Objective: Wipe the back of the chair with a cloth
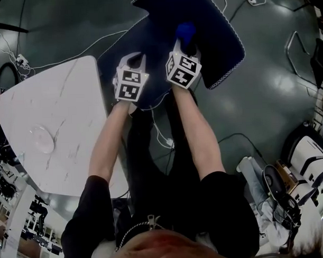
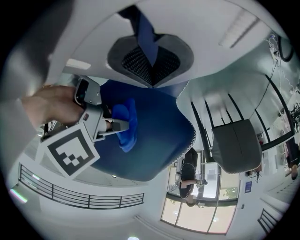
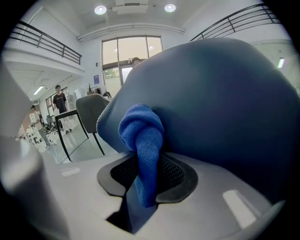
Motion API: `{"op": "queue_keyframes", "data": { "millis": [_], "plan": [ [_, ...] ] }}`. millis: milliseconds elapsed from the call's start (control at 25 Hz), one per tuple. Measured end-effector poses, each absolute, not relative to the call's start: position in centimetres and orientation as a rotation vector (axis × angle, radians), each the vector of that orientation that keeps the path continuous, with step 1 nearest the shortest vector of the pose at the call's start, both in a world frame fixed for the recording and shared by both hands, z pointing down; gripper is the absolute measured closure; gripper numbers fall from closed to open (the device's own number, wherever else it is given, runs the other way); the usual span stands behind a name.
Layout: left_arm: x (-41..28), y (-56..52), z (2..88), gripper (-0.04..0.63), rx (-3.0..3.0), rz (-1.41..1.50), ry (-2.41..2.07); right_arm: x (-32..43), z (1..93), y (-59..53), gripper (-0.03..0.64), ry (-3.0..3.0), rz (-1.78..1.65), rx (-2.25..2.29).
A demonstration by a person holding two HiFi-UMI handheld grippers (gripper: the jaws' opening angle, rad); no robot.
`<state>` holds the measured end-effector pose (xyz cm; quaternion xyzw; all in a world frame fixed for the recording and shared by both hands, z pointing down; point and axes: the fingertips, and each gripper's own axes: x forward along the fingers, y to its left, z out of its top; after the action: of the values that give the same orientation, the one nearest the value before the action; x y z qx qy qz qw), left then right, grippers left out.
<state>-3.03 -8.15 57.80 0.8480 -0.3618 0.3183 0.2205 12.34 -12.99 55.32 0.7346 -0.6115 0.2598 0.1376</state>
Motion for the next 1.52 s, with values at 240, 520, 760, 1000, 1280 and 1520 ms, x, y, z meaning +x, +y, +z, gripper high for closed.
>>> {"op": "queue_keyframes", "data": {
  "millis": [240, 520, 760, 1000, 1280, 1520],
  "plan": [
    [-2.3, -8.1, 57.7, 0.586, 2.356, 0.885, -0.993, 15.1, 55.4, -9.0, 0.502, -1.661, 0.787, 2.199],
    [-1.4, -8.1, 57.6, 0.586, 2.364, 0.883, -0.980, 17.1, 55.4, -5.7, 0.502, -1.545, 0.818, 2.261],
    [-1.1, -8.4, 57.5, 0.586, 2.370, 0.885, -0.970, 18.6, 55.5, -2.3, 0.502, -1.423, 0.868, 2.337],
    [-1.2, -8.4, 57.5, 0.586, 2.369, 0.880, -0.966, 17.8, 54.9, -1.2, 0.502, -1.455, 0.730, 2.285],
    [-1.9, -7.5, 58.8, 0.586, 2.304, 0.860, -1.012, 9.0, 55.3, -10.4, 0.502, -1.934, 0.564, 1.925],
    [-4.2, -6.6, 60.3, 0.586, 2.179, 0.793, -1.094, 4.5, 55.5, -17.3, 0.502, -2.092, 0.528, 1.784]
  ]
}}
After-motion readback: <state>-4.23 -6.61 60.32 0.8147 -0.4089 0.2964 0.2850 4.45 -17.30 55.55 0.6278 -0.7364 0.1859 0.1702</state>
